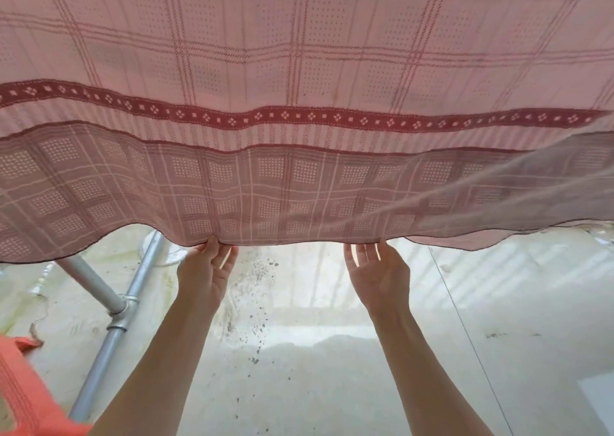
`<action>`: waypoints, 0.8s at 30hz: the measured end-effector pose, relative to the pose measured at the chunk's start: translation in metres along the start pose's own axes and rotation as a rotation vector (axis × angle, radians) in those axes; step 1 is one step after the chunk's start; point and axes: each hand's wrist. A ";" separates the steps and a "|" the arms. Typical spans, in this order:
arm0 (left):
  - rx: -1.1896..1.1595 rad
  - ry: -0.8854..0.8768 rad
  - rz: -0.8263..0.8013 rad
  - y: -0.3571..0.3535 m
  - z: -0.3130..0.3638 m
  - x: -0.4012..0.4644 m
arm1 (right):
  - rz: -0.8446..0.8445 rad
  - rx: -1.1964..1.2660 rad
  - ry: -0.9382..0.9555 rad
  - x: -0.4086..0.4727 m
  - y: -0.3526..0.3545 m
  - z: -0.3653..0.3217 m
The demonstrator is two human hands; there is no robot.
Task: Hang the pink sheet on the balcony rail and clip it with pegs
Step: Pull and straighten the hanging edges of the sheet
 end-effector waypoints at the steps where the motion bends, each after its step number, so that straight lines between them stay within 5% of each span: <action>1: -0.008 0.003 0.003 0.001 0.002 0.000 | -0.018 -0.016 0.008 -0.001 -0.002 -0.005; 5: -0.033 -0.001 0.015 0.000 0.003 0.003 | -0.050 -0.011 0.050 0.003 -0.003 -0.032; 18: -0.038 0.006 0.012 -0.008 0.007 0.014 | 0.284 -0.075 0.207 0.033 0.004 -0.074; 24: -0.143 0.152 -0.128 -0.034 -0.013 -0.013 | 0.276 -0.161 0.172 0.012 0.019 -0.091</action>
Point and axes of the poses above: each hand's wrist, its own x-axis towards the middle knuckle, its own y-axis out of the back of the hand, z = x × y, and after that the axes turned 4 degrees about z, right-handed
